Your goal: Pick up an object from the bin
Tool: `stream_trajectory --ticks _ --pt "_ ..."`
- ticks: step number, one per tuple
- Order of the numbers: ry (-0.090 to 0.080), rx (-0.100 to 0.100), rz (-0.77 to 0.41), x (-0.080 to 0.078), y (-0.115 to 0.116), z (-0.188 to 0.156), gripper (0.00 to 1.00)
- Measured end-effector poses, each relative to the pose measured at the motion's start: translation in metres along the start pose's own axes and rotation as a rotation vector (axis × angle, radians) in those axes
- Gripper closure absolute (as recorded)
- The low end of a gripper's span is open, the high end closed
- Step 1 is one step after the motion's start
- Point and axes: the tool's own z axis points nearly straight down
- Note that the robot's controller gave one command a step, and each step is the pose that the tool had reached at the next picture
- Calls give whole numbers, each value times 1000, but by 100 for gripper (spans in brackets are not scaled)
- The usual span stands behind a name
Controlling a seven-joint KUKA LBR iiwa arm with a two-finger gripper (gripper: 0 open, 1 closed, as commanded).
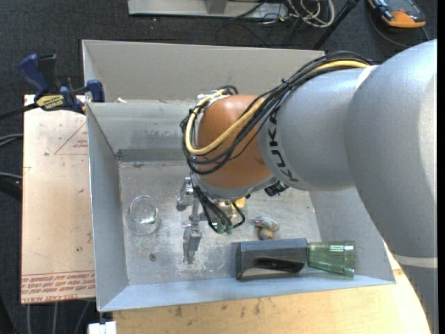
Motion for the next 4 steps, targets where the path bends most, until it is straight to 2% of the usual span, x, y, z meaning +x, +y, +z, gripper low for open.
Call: stream_trajectory --ticks 2,3,4 --pt "-8 -2 -9 -1 -3 -3 0" --pt "-8 -1 -204 -14 -66 9 0" --pt "-7 1 -40 -15 -93 6 0"
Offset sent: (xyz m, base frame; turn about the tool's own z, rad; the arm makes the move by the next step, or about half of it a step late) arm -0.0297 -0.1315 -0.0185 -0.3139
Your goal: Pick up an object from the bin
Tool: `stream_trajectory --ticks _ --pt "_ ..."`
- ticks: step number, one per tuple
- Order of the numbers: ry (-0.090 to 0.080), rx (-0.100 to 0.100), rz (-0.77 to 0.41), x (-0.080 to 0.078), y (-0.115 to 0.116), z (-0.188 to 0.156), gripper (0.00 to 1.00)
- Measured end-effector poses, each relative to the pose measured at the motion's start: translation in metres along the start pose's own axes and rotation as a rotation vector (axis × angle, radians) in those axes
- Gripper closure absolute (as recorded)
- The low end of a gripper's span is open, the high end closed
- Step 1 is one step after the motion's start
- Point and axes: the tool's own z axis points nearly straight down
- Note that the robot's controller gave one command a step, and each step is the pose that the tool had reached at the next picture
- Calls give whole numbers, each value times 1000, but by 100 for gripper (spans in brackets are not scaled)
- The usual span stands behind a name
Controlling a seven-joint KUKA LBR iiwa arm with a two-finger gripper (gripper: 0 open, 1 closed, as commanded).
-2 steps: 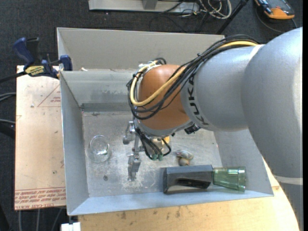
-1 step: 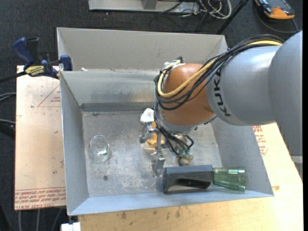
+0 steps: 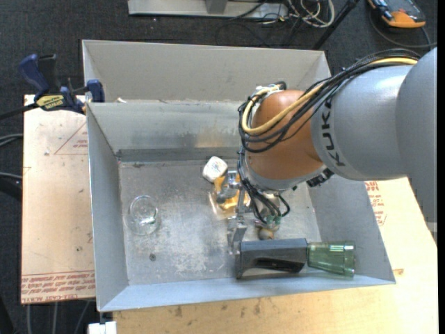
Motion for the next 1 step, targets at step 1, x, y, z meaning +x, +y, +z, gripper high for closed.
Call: stream_trajectory --ticks 1 --pt "-3 -6 150 10 -13 12 0"
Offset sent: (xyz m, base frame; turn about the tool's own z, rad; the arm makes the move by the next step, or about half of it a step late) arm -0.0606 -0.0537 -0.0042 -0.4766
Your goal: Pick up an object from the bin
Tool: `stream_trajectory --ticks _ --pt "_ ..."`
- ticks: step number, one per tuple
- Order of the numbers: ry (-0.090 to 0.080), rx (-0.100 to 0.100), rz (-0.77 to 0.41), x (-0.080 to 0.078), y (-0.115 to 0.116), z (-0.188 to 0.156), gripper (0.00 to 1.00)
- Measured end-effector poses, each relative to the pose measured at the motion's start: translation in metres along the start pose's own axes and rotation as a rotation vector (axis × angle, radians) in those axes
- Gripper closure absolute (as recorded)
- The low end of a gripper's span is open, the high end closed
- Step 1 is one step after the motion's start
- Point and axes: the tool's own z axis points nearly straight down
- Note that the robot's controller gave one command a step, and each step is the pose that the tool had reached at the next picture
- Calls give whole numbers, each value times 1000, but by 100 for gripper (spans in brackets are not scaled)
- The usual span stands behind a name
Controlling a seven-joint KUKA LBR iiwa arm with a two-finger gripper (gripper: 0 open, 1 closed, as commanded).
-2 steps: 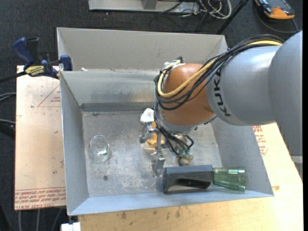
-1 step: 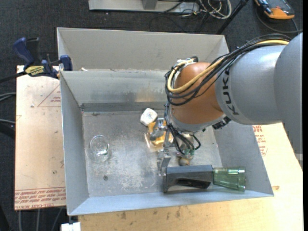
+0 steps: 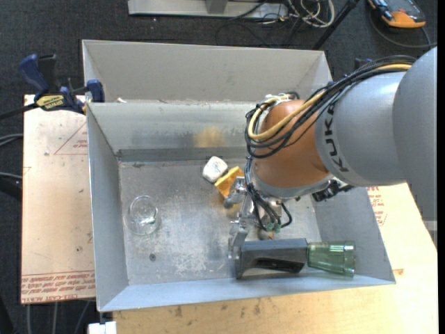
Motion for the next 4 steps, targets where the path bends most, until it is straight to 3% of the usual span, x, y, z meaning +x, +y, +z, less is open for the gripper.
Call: stream_trajectory --ticks 1,2,4 --pt "0 2 -39 4 -6 5 0" --pt "2 1 -321 6 -8 0 0" --pt "4 7 -328 45 -77 -21 0"
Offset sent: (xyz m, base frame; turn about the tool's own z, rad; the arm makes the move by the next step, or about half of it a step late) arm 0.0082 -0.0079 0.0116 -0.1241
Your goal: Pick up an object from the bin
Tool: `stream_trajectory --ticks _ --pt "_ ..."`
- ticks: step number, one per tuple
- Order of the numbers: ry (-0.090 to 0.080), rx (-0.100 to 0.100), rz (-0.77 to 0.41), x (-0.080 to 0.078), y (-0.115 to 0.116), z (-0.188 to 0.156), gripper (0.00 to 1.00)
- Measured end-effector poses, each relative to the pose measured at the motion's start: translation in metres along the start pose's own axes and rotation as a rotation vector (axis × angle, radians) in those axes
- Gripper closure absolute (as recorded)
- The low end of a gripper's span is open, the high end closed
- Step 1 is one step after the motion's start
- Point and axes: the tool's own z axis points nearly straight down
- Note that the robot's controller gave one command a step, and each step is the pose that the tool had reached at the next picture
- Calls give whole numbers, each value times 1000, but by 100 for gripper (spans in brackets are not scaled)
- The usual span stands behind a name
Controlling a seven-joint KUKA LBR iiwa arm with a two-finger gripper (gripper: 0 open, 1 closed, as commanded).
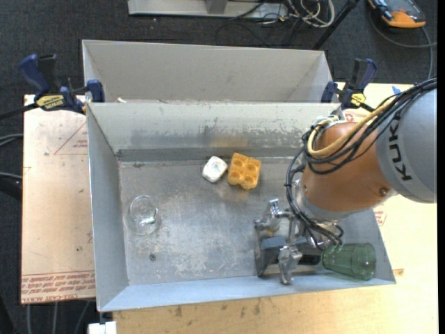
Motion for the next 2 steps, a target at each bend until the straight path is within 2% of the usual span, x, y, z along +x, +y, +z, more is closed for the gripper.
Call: stream_trajectory --ticks 1,2 --pt "-11 0 -276 -17 6 51 100" --pt "-11 0 -276 -17 6 51 100"
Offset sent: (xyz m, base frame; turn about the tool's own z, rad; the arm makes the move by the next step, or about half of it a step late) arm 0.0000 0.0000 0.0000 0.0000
